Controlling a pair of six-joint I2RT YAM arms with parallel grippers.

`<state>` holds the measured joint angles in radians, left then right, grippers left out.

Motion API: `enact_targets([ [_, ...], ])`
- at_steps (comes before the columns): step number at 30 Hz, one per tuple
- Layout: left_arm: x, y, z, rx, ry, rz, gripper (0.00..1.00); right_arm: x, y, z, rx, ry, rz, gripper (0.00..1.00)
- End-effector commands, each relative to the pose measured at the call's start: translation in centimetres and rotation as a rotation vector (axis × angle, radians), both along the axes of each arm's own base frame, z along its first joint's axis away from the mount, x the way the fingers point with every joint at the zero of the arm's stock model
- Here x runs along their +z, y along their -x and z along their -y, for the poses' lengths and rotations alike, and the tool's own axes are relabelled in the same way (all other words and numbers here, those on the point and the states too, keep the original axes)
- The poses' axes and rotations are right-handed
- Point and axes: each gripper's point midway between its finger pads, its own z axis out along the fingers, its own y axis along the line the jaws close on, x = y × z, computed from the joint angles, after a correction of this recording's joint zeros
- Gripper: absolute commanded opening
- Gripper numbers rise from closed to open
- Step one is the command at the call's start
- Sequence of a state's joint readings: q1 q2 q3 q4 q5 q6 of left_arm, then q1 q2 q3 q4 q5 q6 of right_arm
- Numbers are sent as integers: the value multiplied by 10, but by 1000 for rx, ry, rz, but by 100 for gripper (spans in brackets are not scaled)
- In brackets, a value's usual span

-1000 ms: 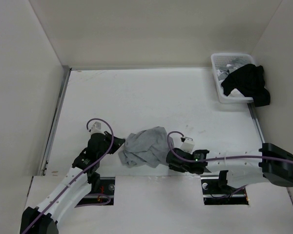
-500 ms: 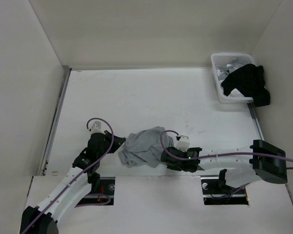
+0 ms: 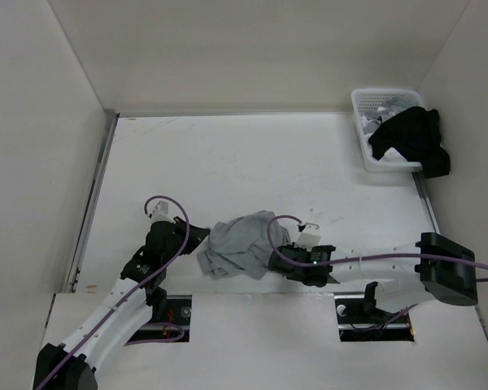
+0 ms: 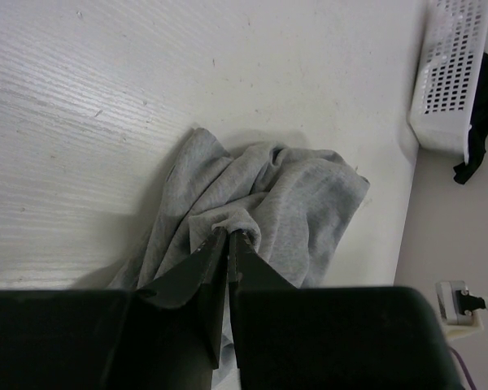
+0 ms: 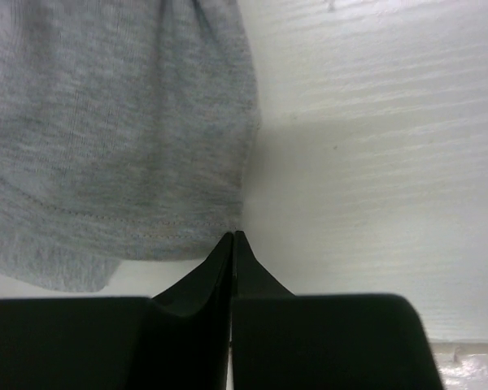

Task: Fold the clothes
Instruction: Flatten the tank top out

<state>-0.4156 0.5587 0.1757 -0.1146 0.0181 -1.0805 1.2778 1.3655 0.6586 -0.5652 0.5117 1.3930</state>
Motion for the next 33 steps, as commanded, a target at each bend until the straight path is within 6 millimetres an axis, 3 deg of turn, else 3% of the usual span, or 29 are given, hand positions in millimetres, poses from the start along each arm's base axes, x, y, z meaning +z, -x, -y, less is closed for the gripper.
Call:
enact_targets([
  [1,12,-4,5,-18,19,51,3,30,-19,3,-36,-12,130,0],
  [4,37,-14,6,-11,31,111,2,77,-37,13,-34,-35,274,0],
  [5,53,-19,9,-18,40,151,1,93,-41,16,-32,-39,316,0],
  [7,95,-31,14,-19,54,249,0,144,-55,30,-29,-33,446,0],
  [11,205,-46,7,51,98,481,0,274,-76,73,-86,-56,720,0],
  [12,229,-46,4,68,110,528,0,308,-80,87,-114,-62,786,0],
  [13,266,-44,-1,89,134,603,0,349,-83,101,-144,-75,859,0],
  [14,292,-41,-4,102,153,650,0,373,-83,107,-158,-89,899,0],
  [19,439,-8,-35,187,249,937,0,524,-76,146,-180,-233,1183,0],
  [21,488,10,-49,216,247,1043,0,569,-70,159,-194,-248,1271,0],
  [25,549,43,-74,281,235,1169,0,620,-64,163,-176,-203,1337,0],
  [28,571,60,-85,309,216,1217,0,639,-61,149,-128,-208,1372,0],
  [31,557,40,-85,334,163,1166,0,634,-65,125,-88,-176,1390,0],
  [33,520,2,-76,339,119,1058,0,625,-77,118,-114,-110,1406,0],
])
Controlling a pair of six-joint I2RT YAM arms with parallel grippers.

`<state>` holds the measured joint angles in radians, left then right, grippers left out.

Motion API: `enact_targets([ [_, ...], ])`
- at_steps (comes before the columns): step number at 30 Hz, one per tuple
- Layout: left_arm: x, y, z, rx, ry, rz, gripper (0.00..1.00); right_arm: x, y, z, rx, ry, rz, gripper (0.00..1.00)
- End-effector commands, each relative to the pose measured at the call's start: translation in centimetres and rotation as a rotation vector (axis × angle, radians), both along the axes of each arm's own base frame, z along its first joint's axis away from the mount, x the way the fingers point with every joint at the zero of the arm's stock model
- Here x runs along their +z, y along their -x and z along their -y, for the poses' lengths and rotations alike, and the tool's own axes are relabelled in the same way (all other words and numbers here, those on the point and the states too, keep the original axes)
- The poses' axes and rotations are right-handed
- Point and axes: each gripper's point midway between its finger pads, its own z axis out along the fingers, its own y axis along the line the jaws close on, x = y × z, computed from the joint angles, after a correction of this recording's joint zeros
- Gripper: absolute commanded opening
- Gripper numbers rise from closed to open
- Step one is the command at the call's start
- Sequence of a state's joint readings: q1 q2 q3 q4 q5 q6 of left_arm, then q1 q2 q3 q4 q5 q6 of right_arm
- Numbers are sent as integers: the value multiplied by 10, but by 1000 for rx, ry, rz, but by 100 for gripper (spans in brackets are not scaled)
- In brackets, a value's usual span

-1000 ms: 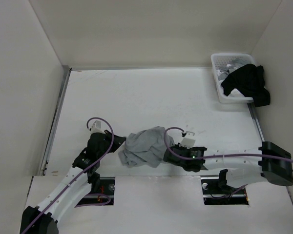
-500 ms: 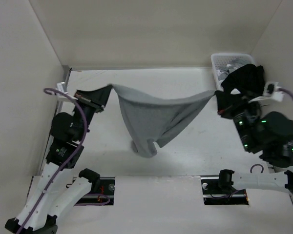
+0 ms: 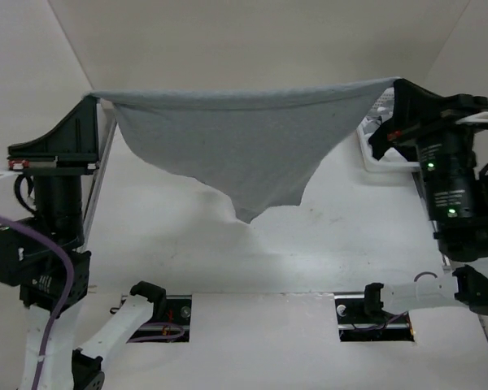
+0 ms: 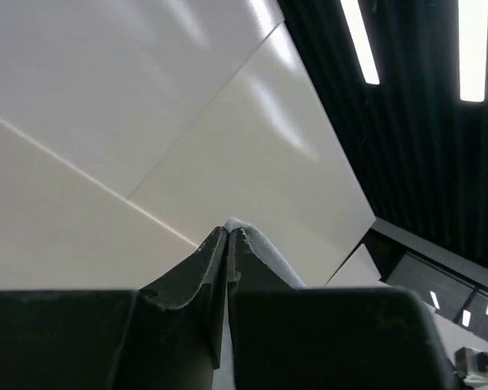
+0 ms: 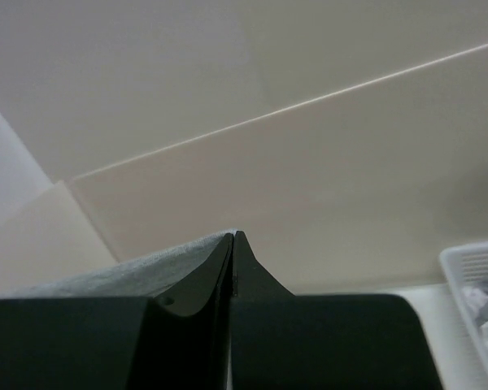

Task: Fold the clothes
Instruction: Flatten the tank top out

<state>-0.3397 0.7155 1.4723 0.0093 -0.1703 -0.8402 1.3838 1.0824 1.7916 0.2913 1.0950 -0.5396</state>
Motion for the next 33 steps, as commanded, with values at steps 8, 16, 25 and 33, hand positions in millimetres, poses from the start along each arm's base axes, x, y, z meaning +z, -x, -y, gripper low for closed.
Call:
enact_targets([
  [8,-179,-187,-6,172,-39,-540,0,-66,-109,-66,-28,207,-59,0],
  [16,-160,-316,-9,107,-43,-576,0,-54,-269,-59,42,147,-117,0],
  [25,-60,-318,-11,57,-63,-374,0,24,-244,-16,44,19,102,0],
  [33,-28,-214,-21,130,-74,-141,0,49,-171,-24,90,54,162,0],
])
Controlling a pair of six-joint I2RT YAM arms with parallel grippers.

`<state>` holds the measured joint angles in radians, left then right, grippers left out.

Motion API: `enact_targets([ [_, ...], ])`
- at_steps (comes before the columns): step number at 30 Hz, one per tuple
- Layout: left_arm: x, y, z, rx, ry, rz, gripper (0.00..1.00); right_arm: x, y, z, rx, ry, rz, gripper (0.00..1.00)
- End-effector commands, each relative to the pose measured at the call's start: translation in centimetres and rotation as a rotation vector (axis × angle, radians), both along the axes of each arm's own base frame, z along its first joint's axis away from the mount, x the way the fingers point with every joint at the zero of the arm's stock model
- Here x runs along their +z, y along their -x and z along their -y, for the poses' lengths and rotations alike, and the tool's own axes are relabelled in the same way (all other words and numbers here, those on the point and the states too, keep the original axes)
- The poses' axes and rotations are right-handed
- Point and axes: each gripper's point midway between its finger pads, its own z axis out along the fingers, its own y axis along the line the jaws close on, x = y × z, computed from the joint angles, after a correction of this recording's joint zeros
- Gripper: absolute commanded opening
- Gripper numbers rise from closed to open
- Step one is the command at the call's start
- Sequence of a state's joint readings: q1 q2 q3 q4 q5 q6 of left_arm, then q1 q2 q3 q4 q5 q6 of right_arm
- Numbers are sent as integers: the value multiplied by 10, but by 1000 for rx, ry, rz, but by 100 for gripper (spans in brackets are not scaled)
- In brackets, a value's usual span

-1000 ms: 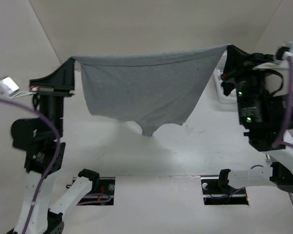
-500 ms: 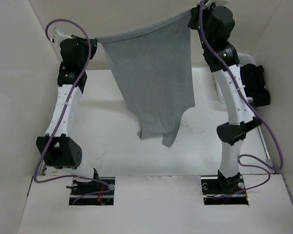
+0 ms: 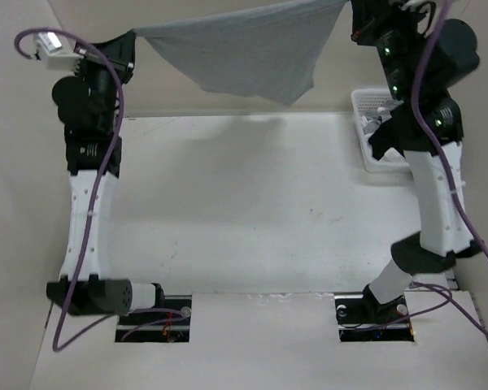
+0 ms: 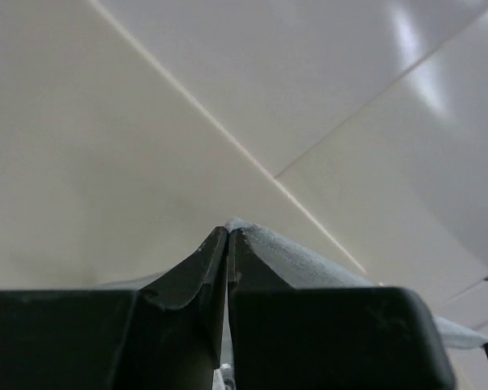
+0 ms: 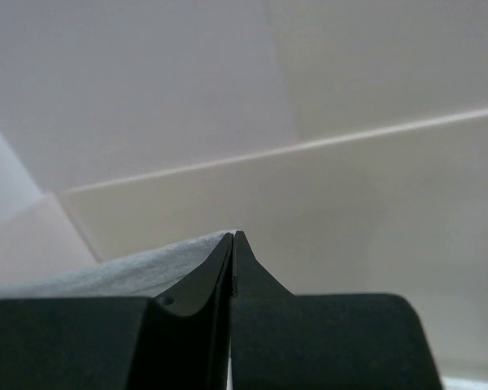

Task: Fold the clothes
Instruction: Flatten the tank top out

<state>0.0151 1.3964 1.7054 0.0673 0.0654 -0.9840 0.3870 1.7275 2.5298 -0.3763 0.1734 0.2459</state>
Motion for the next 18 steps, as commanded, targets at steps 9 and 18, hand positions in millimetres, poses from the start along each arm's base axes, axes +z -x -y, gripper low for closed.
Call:
enact_targets([
  [9,-174,92,12,15,-50,-86,0,-255,74,-2,33,8,-333,0],
  [18,-396,190,30,-112,-101,-525,0,-495,207,-36,311,-92,-814,0],
])
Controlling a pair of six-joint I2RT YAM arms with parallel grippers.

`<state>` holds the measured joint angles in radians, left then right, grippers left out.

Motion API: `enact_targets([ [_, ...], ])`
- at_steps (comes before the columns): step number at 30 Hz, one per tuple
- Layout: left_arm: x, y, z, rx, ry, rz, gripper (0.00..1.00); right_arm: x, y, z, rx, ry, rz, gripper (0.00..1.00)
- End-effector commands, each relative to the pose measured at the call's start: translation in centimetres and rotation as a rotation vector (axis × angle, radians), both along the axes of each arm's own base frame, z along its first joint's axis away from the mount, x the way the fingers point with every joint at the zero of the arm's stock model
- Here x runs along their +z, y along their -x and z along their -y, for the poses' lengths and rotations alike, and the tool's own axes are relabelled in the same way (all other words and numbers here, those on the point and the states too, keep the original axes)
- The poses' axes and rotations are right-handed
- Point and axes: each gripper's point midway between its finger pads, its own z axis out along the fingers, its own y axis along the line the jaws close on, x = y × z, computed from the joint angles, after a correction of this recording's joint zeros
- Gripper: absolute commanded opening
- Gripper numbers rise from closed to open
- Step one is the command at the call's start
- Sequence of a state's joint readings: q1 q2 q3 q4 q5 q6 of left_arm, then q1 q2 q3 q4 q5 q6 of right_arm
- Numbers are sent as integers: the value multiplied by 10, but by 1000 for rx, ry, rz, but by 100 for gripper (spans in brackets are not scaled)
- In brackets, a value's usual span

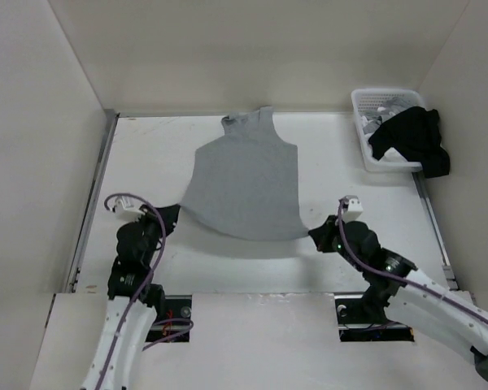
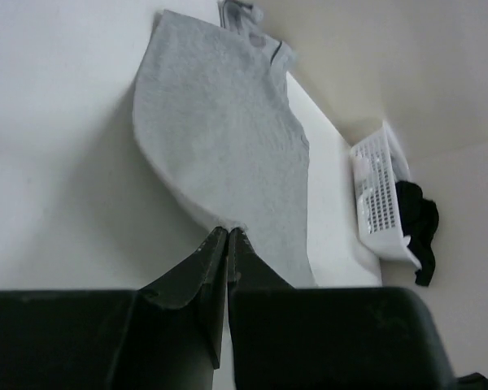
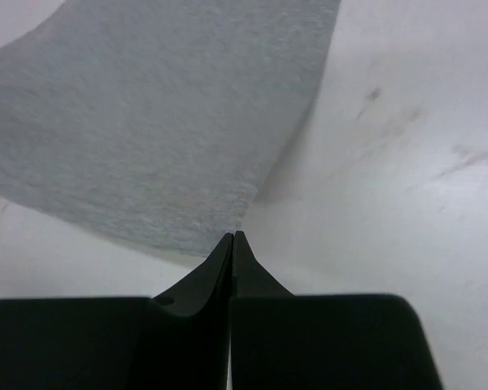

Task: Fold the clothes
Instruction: Flatten the tank top out, then fold the tank top

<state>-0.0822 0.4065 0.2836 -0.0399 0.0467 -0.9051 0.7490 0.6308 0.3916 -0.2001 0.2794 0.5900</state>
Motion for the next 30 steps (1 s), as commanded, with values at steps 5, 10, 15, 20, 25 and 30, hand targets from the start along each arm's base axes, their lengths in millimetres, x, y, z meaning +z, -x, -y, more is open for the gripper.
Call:
enact_targets([
  [5,-21,71,33,-151,65,-104,0,-10,81,-32,80,-268,-210,0],
  [10,-2,85,25,-103,34,-137,0,4,108,-42,112,-248,-240,0],
  [15,20,57,10,40,8,-83,0,27,62,-45,29,-162,-111,0],
  [20,50,-20,14,153,-19,-4,0,76,-51,-30,-67,-149,58,0],
  [25,67,-134,6,227,20,15,0,110,-178,-9,-158,-152,138,0],
  [30,68,-232,-8,261,24,11,0,117,-286,2,-194,-151,131,0],
])
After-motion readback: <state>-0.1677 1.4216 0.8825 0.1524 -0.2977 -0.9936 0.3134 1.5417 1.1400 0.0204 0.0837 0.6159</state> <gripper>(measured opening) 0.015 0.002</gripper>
